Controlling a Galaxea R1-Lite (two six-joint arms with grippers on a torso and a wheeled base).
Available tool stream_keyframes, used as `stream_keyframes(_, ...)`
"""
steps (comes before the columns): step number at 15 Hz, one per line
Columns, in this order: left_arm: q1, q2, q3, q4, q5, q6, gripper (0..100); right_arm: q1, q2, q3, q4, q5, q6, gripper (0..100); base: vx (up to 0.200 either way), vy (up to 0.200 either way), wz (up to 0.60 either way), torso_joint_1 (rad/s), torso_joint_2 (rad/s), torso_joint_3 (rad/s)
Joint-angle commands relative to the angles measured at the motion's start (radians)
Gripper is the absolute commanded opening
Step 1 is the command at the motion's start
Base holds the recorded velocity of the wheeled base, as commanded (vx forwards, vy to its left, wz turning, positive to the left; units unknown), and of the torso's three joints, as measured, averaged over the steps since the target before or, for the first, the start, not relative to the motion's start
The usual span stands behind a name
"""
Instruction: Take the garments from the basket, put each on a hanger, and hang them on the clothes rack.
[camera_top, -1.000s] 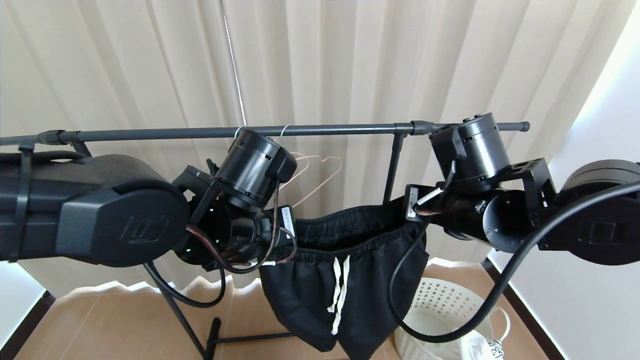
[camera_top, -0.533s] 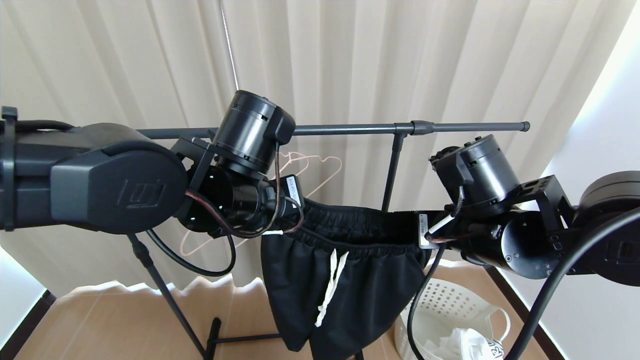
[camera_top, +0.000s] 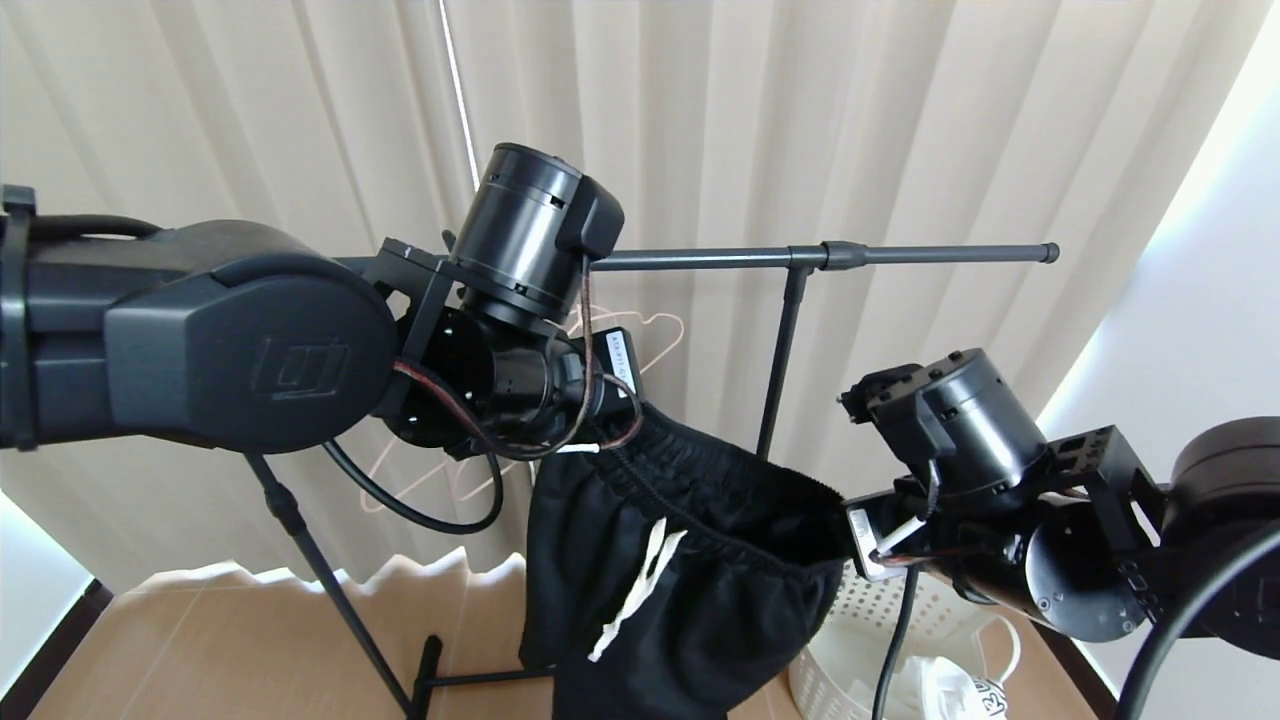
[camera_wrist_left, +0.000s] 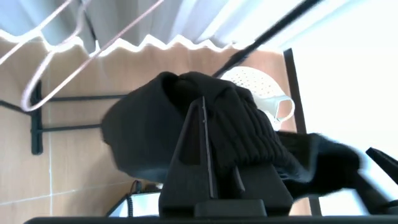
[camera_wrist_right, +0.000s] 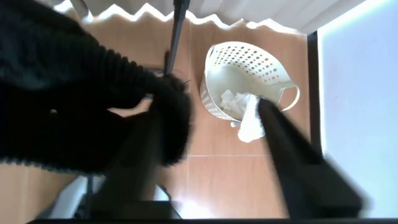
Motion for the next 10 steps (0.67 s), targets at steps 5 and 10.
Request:
stream_keyframes(5, -0.06, 0.012, -0.051, 0.002, -0.001, 0.014, 0, 0.04, -0.078, 0.233, -0.225, 0.218, -0.178, 100, 0.0, 0.0, 0.0, 0.0, 0.0, 0.0)
stream_keyframes(10, -0.075, -0.003, -0.022, 0.004, -0.003, 0.03, 0, 0.024, -0.18, 0.4, -0.494, 0.607, -0.272, 100, 0.0, 0.0, 0.0, 0.0, 0.0, 0.0)
